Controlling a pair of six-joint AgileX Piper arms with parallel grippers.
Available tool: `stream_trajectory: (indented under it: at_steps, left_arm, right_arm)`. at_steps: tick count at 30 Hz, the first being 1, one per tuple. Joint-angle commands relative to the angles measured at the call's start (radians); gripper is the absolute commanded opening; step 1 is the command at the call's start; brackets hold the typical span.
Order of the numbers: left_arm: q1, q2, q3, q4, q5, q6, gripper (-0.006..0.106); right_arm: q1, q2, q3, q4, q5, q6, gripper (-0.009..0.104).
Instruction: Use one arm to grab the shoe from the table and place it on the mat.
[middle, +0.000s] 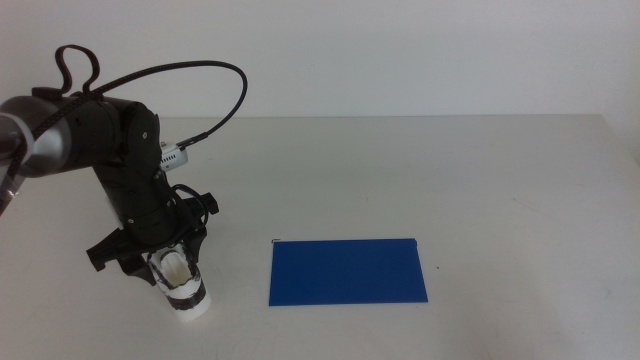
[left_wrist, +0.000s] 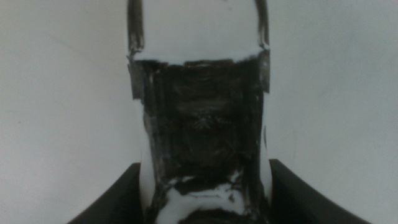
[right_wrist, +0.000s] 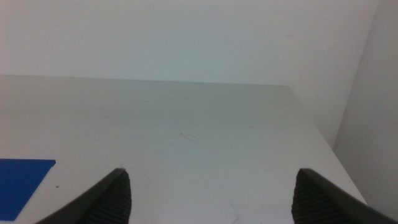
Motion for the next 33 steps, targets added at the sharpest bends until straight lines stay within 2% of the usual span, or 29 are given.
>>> stream_trajectory:
  at_steps: [1, 2, 3, 4, 7, 24, 33]
  left_arm:
    - [-0.005, -0.044, -0.021, 0.004, -0.011, -0.001, 0.048]
    - [-0.005, -0.044, -0.021, 0.004, -0.011, -0.001, 0.043]
    - [-0.004, -0.044, -0.021, 0.004, -0.005, -0.011, 0.017]
    - [-0.004, -0.044, -0.022, 0.004, 0.026, -0.011, 0.007]
    - [-0.004, -0.044, -0.022, 0.013, 0.043, -0.011, -0.002]
    - [-0.004, -0.044, -0.022, 0.120, 0.044, -0.008, -0.001]
    - [-0.005, -0.046, -0.073, 0.115, 0.172, -0.024, -0.001]
  right_arm:
    - [-0.005, -0.020, -0.010, -0.008, -0.079, -0.013, 0.066]
    - [-0.005, -0.020, -0.010, -0.008, -0.079, -0.013, 0.066]
    - [-0.005, -0.020, -0.010, -0.008, -0.079, -0.013, 0.066]
    - [-0.005, -0.020, -0.010, -0.008, -0.079, -0.013, 0.066]
    - [-0.005, -0.020, -0.010, -0.008, -0.079, -0.013, 0.066]
    - [-0.005, -0.020, -0.010, -0.008, -0.079, -0.013, 0.066]
    - [-0.005, -0.020, -0.010, -0.008, -0.079, -0.013, 0.066]
